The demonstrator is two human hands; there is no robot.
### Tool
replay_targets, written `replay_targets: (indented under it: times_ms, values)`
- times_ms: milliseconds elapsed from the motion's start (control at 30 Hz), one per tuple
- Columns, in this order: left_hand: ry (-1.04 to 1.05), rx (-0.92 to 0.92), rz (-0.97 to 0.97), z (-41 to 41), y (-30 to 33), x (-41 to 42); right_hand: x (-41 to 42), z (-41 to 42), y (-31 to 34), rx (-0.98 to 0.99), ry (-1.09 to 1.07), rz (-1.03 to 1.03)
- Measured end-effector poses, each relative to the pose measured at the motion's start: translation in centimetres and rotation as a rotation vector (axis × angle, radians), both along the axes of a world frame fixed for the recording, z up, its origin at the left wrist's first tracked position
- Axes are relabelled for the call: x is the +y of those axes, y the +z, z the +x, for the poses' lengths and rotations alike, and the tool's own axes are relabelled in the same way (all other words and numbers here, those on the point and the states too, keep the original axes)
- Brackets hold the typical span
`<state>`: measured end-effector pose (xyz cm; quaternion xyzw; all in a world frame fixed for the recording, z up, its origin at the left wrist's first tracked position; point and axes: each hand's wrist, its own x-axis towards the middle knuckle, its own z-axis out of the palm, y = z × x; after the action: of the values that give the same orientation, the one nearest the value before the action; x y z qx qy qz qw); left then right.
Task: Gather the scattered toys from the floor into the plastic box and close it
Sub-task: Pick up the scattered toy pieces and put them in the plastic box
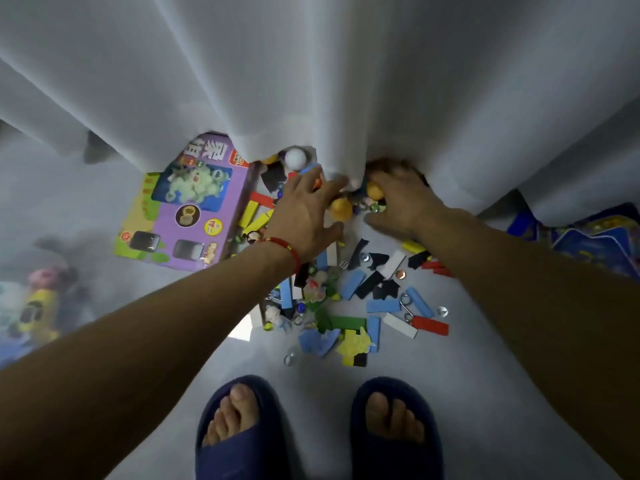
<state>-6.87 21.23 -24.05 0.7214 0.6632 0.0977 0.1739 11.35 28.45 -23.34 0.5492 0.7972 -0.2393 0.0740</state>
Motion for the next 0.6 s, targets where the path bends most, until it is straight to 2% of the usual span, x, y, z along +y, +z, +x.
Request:
replay_targets:
  times_ms: [133, 333, 600]
  values:
    - [-0.019, 0.012, -0.013, 0.6, -1.3, 2.5, -0.7, -1.0, -2.2, 0.085, -0.135, -0.058]
    - [-0.038, 0.129, -0.045, 0.5, -2.6, 4.3, -2.3, -0.4, -3.8, 0.074, -0.107, 0.119]
    - [-0.216, 0.198, 0.121, 0.2, -3.2, 3.7, -4.0, -0.1, -4.2, 0.248, -0.186, 0.157]
